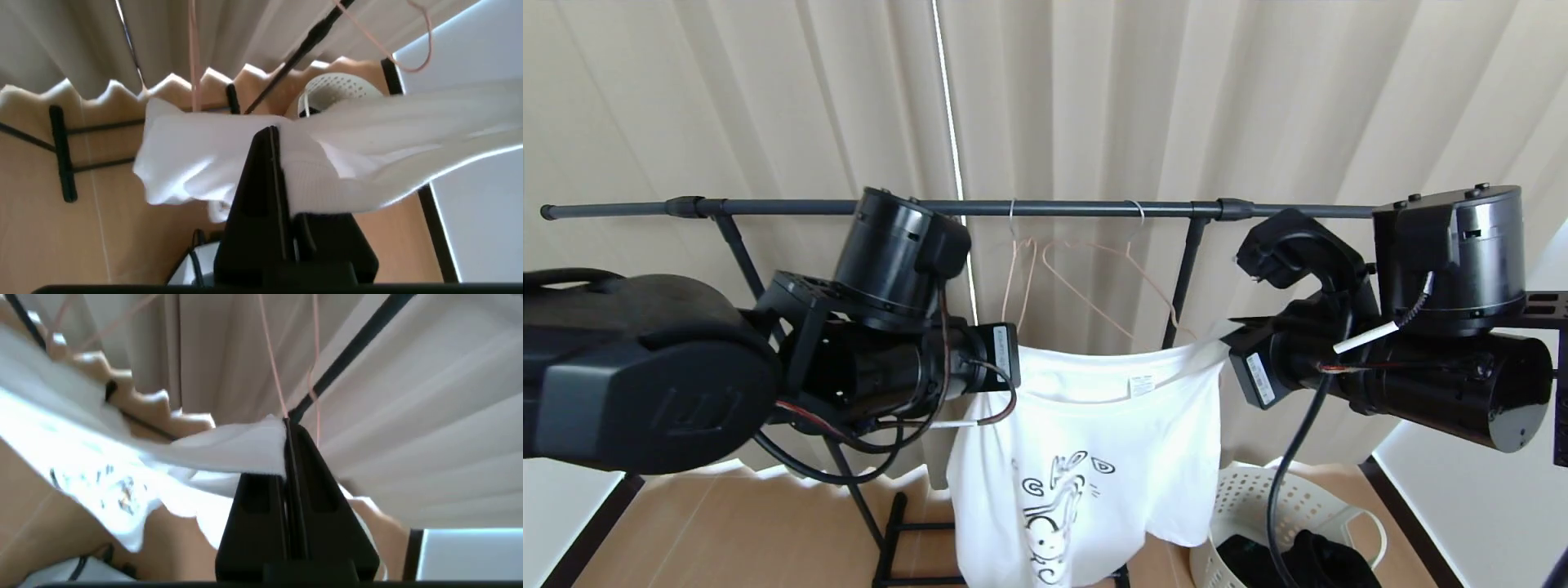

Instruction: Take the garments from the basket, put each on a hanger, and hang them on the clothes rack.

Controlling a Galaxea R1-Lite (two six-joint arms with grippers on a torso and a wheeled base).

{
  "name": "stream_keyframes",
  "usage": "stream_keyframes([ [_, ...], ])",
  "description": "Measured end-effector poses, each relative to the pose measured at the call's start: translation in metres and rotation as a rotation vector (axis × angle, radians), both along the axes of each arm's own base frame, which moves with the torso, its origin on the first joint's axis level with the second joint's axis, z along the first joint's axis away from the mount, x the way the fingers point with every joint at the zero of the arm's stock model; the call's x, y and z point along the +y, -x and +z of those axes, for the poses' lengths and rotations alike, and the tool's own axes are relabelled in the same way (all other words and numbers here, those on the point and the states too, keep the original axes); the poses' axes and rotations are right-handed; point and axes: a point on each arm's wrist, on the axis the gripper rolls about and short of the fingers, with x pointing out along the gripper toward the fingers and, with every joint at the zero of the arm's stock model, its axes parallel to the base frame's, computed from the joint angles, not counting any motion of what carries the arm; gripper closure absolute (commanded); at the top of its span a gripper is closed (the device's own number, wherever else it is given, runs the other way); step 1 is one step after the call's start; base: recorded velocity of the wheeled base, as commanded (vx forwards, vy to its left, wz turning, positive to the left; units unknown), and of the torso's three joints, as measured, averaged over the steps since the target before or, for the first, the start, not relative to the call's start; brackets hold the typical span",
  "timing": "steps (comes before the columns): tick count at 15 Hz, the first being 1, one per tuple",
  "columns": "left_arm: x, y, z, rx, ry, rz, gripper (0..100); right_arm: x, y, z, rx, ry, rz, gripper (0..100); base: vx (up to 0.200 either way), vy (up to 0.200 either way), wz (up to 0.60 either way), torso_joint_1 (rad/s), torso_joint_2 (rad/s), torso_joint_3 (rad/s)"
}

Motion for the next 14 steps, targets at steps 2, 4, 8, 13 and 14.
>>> stream_keyframes([
  [2,0.006,-0.001,0.014,-0.041,0.017,0.008,100,0.003,0.008,0.007,0.044,-0.013,0.009,100,0.0,0.0,0.0,0.0,0.0,0.0],
  [4,0.009,0.0,0.02,-0.059,0.03,0.012,100,0.007,0.011,0.021,0.066,-0.104,-0.005,100,0.0,0.0,0.0,0.0,0.0,0.0],
  [8,0.012,0.004,0.034,-0.105,0.046,0.004,100,0.004,0.021,0.044,0.114,-0.172,0.065,100,0.0,0.0,0.0,0.0,0.0,0.0],
  [13,0.009,0.009,0.049,-0.178,0.012,-0.054,100,-0.002,0.012,0.061,0.082,-0.258,0.007,100,0.0,0.0,0.0,0.0,0.0,0.0],
  [14,0.009,0.009,0.05,-0.192,-0.009,-0.071,100,-0.003,0.011,0.062,0.081,-0.258,0.001,100,0.0,0.0,0.0,0.0,0.0,0.0],
])
